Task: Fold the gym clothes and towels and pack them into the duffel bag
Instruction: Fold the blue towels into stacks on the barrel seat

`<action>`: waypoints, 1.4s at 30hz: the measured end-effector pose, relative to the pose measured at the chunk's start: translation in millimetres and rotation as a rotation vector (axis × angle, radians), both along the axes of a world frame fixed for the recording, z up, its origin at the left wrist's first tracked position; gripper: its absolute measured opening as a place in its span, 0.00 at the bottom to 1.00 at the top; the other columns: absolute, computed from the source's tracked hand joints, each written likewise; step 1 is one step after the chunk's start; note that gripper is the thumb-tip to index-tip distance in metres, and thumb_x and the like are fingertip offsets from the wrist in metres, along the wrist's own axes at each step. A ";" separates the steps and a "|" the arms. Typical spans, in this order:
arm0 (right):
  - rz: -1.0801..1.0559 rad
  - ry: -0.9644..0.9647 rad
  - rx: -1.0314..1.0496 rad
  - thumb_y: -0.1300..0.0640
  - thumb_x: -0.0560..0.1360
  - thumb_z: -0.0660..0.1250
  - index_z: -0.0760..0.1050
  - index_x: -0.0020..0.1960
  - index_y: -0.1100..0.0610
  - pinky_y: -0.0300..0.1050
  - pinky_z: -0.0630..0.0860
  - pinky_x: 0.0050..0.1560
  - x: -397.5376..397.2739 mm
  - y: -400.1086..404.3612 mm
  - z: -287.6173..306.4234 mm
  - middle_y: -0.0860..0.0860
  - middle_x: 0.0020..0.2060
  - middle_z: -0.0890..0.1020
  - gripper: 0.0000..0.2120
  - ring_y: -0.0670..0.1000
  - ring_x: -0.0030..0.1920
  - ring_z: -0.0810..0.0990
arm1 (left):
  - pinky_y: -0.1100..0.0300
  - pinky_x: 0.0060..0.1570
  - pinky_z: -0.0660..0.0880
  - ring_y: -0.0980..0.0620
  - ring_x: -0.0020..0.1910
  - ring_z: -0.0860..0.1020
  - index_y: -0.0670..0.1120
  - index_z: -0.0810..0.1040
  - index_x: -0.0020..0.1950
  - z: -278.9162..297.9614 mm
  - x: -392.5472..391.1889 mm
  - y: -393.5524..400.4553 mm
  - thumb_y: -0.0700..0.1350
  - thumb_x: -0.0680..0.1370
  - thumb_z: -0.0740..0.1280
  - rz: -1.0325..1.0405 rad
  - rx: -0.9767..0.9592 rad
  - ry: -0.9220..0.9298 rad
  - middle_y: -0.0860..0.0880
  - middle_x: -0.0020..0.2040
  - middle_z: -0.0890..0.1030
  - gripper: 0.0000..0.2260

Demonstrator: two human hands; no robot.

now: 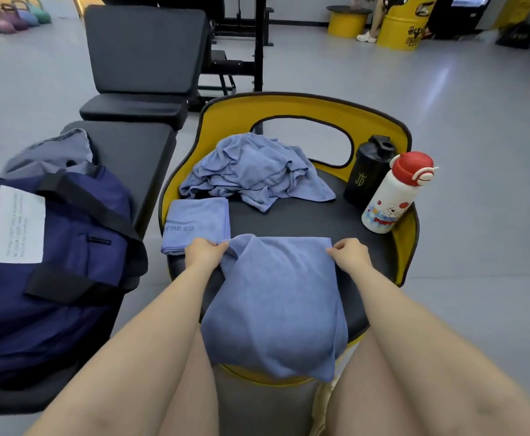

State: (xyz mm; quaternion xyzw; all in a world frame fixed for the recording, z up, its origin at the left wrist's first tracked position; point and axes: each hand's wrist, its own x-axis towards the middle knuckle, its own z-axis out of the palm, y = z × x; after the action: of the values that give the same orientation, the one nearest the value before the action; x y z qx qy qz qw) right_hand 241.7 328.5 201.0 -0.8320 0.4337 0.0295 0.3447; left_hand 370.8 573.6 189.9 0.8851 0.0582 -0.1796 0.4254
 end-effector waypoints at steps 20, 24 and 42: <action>-0.414 -0.488 0.511 0.61 0.78 0.65 0.76 0.52 0.57 0.45 0.74 0.49 4.9 -0.7 18.7 0.55 0.55 0.78 0.05 0.55 0.56 0.78 | 0.56 0.44 0.67 0.46 0.44 0.68 0.43 0.69 0.35 15.1 3.6 -6.8 0.43 0.79 0.60 0.214 -0.316 0.040 0.43 0.41 0.70 0.13; -0.443 -0.570 0.546 0.59 0.78 0.65 0.76 0.52 0.57 0.44 0.75 0.48 -6.9 1.8 34.5 0.54 0.53 0.79 0.04 0.52 0.51 0.78 | 0.51 0.50 0.75 0.45 0.44 0.71 0.43 0.72 0.35 31.3 0.4 3.2 0.44 0.78 0.62 0.225 -0.340 0.038 0.43 0.39 0.73 0.12; -0.151 -0.897 0.419 0.61 0.77 0.67 0.76 0.58 0.61 0.46 0.76 0.57 -63.7 24.3 97.9 0.55 0.52 0.79 0.11 0.55 0.57 0.78 | 0.62 0.42 0.73 0.52 0.44 0.76 0.44 0.77 0.48 117.7 -53.7 53.8 0.45 0.78 0.67 0.239 -0.856 -0.011 0.48 0.47 0.78 0.04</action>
State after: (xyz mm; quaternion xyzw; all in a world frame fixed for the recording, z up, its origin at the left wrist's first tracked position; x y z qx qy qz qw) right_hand 178.0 352.8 298.9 -0.6419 0.2865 -0.2695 0.6582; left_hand 317.1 627.3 307.7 0.6172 0.0782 -0.1321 0.7717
